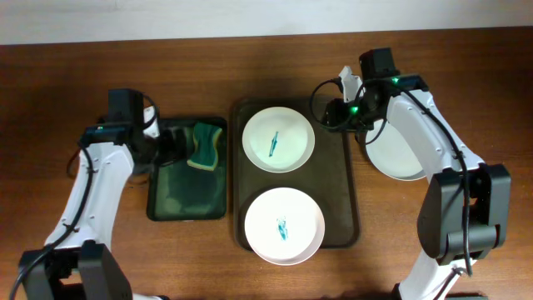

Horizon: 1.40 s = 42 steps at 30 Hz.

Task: Clean dirty plates on tray and stack at the side

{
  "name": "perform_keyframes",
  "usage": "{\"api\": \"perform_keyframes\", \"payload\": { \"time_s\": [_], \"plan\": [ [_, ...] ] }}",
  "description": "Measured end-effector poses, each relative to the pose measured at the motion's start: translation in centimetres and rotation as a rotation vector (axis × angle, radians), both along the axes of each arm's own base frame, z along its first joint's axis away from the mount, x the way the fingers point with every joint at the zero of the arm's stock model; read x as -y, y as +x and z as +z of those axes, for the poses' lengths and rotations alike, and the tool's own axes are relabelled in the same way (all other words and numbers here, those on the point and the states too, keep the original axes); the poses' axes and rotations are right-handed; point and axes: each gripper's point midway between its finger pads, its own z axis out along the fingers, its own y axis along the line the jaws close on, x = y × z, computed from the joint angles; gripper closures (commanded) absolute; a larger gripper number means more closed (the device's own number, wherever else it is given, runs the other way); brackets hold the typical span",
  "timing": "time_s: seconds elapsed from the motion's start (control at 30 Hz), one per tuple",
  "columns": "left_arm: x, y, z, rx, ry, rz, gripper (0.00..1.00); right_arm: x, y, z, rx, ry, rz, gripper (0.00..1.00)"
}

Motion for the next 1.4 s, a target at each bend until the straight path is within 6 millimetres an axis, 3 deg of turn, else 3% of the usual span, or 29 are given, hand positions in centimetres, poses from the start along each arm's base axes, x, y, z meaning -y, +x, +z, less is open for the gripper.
{"api": "perform_keyframes", "payload": {
  "time_s": [0.03, 0.1, 0.17, 0.23, 0.3, 0.37, 0.47, 0.57, 0.67, 0.77, 0.83, 1.03, 1.07, 1.2, 1.23, 1.3, 1.4],
  "plan": [
    [1.6, 0.8, 0.3, 0.046, 0.022, -0.084, 0.22, -0.2, -0.1, 0.1, -0.002, 0.013, 0.006, 0.58],
    [3.8, 2.2, 0.4, 0.116, 0.077, -0.178, 0.28, -0.3, -0.2, 0.1, -0.005, 0.021, 0.009, 0.58],
    [5.6, 3.9, -1.2, 0.144, 0.111, -0.240, 0.34, -0.4, -0.3, 0.1, -0.013, 0.026, 0.011, 0.58],
    [6.3, 5.4, -3.2, 0.155, 0.122, -0.257, 0.51, -0.4, -0.4, 0.1, -0.015, 0.026, 0.011, 0.58],
    [6.4, 6.3, -6.4, 0.121, 0.130, -0.256, 0.70, -0.4, -0.4, 0.1, -0.017, 0.026, 0.011, 0.58],
    [6.4, 6.7, -9.2, 0.088, 0.136, -0.253, 0.99, -0.4, -0.4, 0.1, -0.016, 0.026, 0.011, 0.58],
    [6.2, 6.5, -9.9, 0.054, 0.143, -0.253, 1.00, -0.4, -0.6, 0.1, -0.023, 0.028, 0.011, 0.58],
    [6.1, 5.5, -9.3, -0.023, 0.142, -0.244, 1.00, -0.1, -0.7, -0.2, -0.032, 0.004, 0.004, 0.58],
    [6.0, 4.9, -6.8, -0.106, 0.142, -0.238, 1.00, 0.3, -0.8, -0.4, -0.037, -0.021, -0.002, 0.58],
    [6.2, 6.5, -3.0, -0.076, 0.140, -0.232, 1.00, 1.2, -1.0, -0.8, -0.048, -0.074, -0.017, 0.59],
    [6.2, 6.7, -1.7, -0.075, 0.140, -0.232, 1.00, 1.6, -0.9, -1.0, -0.044, -0.097, -0.019, 0.64],
    [6.7, 7.4, 1.0, -0.047, 0.138, -0.237, 1.00, 1.0, -0.6, -1.1, -0.017, -0.117, 0.012, 0.64],
    [7.1, 7.4, 1.1, -0.042, 0.130, -0.245, 1.00, 0.6, -0.3, -1.6, -0.010, -0.116, 0.021, 0.64],
    [11.1, 8.2, 1.7, 0.028, 0.052, -0.315, 1.00, -1.0, 0.1, -6.6, -0.074, -0.127, 0.061, 0.68],
    [11.9, 8.3, 1.8, 0.039, 0.037, -0.325, 1.00, -1.7, 0.6, -7.5, -0.057, -0.125, 0.074, 0.73],
    [13.2, 8.4, 2.1, 0.058, 0.014, -0.327, 1.00, -2.7, 1.0, -8.7, -0.045, -0.125, 0.096, 0.95],
    [15.0, 8.3, 2.3, 0.077, 0.002, -0.349, 1.00, -3.1, 0.9, -9.6, -0.058, -0.132, 0.097, 0.96]
  ]
}}
